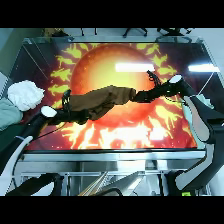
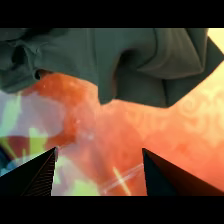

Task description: Fold the shirts.

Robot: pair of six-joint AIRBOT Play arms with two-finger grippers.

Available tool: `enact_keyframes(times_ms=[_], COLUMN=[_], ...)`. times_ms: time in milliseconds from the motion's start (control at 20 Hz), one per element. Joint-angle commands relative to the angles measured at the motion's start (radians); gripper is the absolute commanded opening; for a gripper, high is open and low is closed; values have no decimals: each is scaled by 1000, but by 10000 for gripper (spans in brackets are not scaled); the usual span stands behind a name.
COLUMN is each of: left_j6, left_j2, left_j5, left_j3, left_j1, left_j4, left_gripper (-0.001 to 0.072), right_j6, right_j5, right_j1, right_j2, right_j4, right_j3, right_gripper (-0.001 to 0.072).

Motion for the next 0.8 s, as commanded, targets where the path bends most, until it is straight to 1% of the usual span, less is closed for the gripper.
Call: enact_keyframes(times_ms=[0,100,200,250,400,500,600,650,700,750], left_j6=[14,51,57,66,90,111,126,127,134,142], left_j2=[129,175,173,154,51,-28,-92,-118,-139,-155], left_j5=[-92,-57,-19,-24,-132,-200,-222,-228,-235,-238], left_j3=[148,261,348,386,477,518,546,560,575,588], left_j1=[77,168,292,354,463,484,488,488,488,488], left_j4=[-6,-4,-4,-6,-9,-9,-8,-9,-8,-8], left_gripper=[23,23,23,23,23,23,23,23,23,23], right_j6=[-11,-10,-10,-10,-10,-10,-9,-10,-11,-23], right_j5=[-67,-90,-119,-137,-201,-275,-373,-406,-435,-456], right_j1=[27,43,64,75,118,153,187,198,206,209], right_j2=[-19,-21,-26,-33,-67,-94,-123,-134,-141,-143], right_j4=[26,26,26,26,28,38,43,58,79,87], right_j3=[0,0,0,0,0,0,0,0,0,1], right_gripper=[597,597,597,597,597,597,595,565,447,353])
